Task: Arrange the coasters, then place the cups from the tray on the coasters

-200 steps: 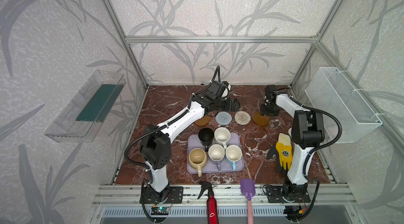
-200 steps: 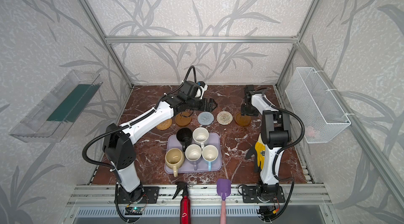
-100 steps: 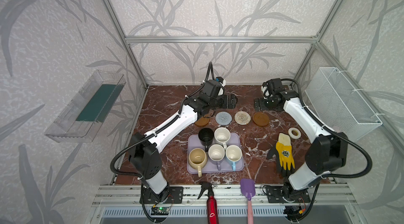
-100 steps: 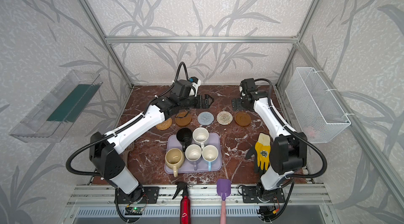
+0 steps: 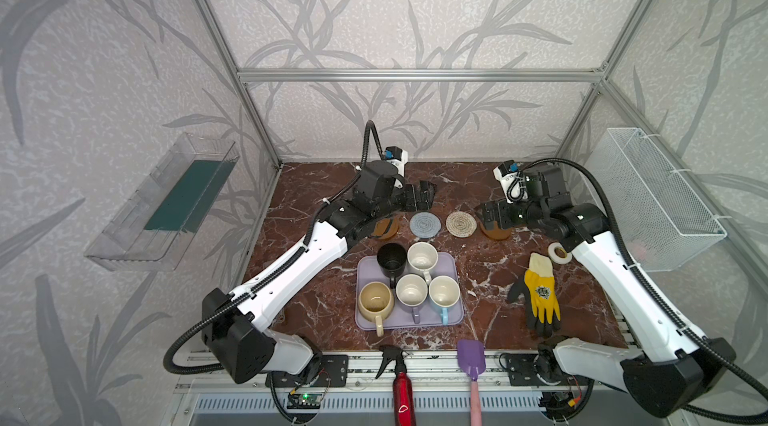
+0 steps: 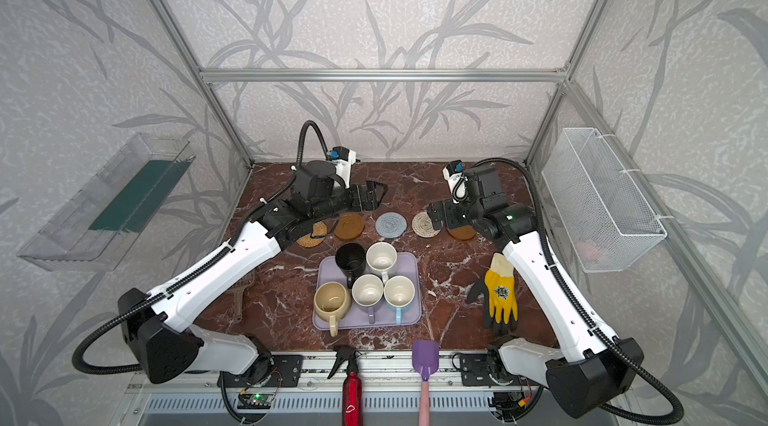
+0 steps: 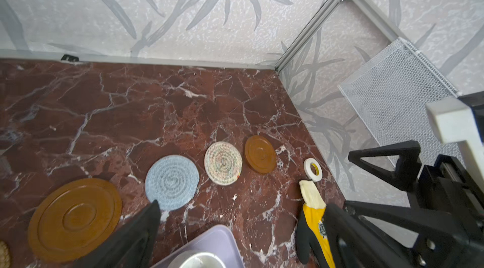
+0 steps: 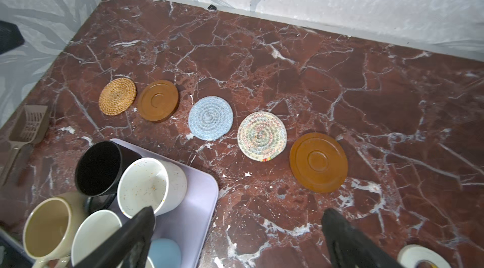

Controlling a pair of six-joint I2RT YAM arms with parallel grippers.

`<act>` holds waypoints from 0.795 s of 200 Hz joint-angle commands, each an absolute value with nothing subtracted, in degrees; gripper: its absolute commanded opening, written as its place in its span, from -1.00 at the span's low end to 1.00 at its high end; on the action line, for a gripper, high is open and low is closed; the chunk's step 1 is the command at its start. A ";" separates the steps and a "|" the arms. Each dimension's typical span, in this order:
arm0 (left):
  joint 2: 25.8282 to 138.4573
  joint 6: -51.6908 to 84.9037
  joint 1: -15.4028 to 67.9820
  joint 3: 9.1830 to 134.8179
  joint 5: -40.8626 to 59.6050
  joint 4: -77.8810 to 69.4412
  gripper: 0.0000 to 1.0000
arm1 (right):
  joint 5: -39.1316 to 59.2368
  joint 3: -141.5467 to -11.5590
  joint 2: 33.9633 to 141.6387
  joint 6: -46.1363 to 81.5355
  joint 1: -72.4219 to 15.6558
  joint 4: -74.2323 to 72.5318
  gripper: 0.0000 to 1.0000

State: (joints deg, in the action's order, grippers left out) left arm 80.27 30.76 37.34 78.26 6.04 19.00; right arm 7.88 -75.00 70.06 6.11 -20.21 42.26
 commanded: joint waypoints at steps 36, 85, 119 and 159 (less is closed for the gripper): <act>72.98 33.75 36.88 76.33 1.42 39.98 0.98 | 13.93 -71.71 66.77 16.24 -25.11 40.13 0.98; 69.84 35.79 36.89 71.89 1.68 45.32 0.98 | 14.65 -69.89 67.19 18.90 -32.95 37.16 0.98; 68.85 38.49 37.02 68.61 0.13 49.04 0.85 | 13.77 -69.49 68.65 21.00 -37.42 34.58 0.98; 67.66 40.83 37.35 62.76 0.17 49.35 0.84 | 14.85 -68.92 70.24 24.65 -40.52 33.77 0.98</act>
State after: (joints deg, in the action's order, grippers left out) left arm 69.06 38.20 37.06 65.39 1.69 46.46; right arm 14.06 -69.67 69.54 21.76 -39.07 35.77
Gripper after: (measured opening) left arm 0.925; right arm 0.990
